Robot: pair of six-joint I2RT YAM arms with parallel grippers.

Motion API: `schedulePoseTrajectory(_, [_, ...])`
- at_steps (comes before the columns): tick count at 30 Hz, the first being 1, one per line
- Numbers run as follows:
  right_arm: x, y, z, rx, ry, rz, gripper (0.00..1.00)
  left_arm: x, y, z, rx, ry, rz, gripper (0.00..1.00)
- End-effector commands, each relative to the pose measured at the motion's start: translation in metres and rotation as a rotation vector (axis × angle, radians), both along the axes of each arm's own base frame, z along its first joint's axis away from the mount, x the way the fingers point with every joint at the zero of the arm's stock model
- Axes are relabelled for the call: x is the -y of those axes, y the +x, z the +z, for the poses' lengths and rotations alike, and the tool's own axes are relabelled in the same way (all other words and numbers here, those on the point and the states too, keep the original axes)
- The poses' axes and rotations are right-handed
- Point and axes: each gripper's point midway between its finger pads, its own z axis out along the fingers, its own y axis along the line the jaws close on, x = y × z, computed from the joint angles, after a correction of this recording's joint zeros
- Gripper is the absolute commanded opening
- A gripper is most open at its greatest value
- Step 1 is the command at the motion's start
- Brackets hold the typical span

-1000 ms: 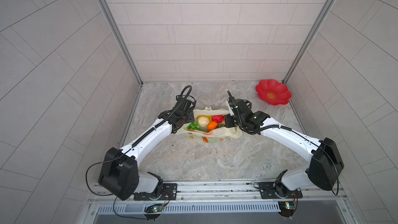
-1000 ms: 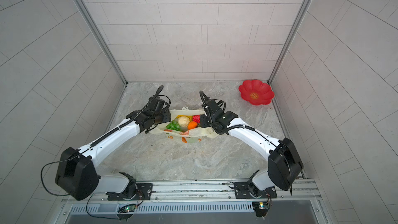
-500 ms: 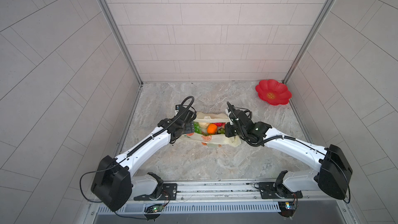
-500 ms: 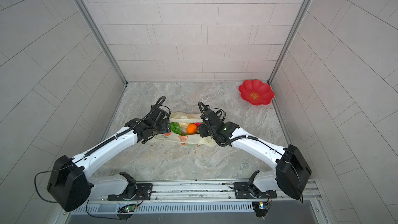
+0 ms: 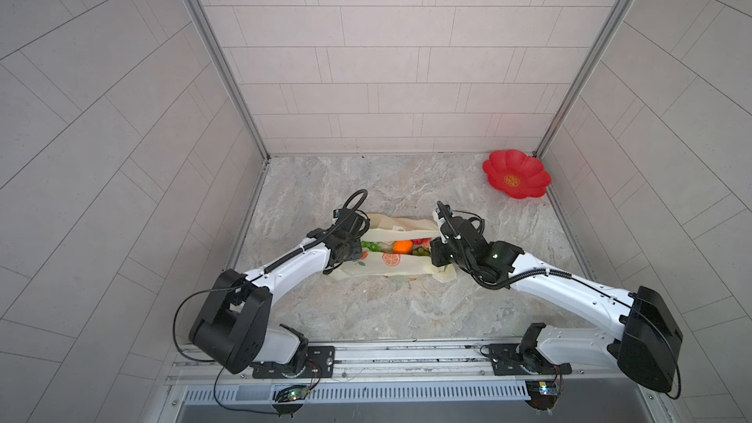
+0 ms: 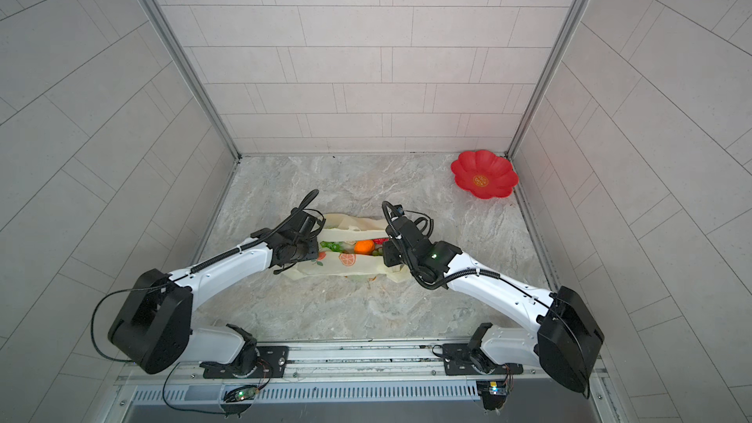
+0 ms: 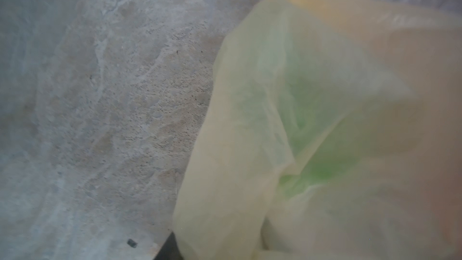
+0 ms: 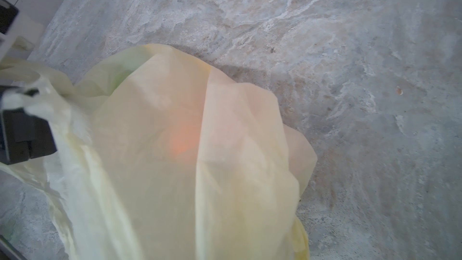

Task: Take fruits out of the plastic bag
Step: Spread open the plastic bag at the top-center of the table.

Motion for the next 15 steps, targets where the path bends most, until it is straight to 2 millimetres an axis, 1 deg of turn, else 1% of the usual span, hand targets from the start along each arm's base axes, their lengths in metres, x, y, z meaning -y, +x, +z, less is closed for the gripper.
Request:
schedulePoseTrajectory(1, [0.014,0.012,0.006,0.04,0.051,-0.052,0.0,0.013,0.008,0.019,0.073,-0.138,-0.021,0.16])
schedulePoseTrajectory(3, [0.021,0.021,0.004,0.033,0.107,-0.066,0.0,0.013,0.011,0.028,0.093,-0.231,-0.007,0.04])
schedulePoseTrajectory(4, [0.024,0.026,0.004,0.032,0.14,-0.071,0.0,0.011,0.013,0.032,0.104,-0.26,-0.002,0.01])
schedulePoseTrajectory(7, [0.035,0.043,0.011,0.048,0.22,-0.103,0.0,0.005,0.015,0.046,0.16,-0.331,0.013,0.0])
schedulePoseTrajectory(9, [0.042,0.057,0.019,0.055,0.276,-0.128,0.0,0.004,0.019,0.059,0.22,-0.42,0.031,0.0])
schedulePoseTrajectory(11, [0.048,0.071,0.025,0.05,0.337,-0.157,0.0,0.004,0.021,0.065,0.255,-0.477,0.036,0.0])
schedulePoseTrajectory(13, [0.051,0.082,0.024,0.039,0.341,-0.173,0.0,0.003,0.02,0.065,0.273,-0.483,0.03,0.0])
schedulePoseTrajectory(15, [0.044,0.092,0.019,0.013,0.336,-0.164,0.0,0.006,0.019,0.059,0.26,-0.482,0.014,0.0])
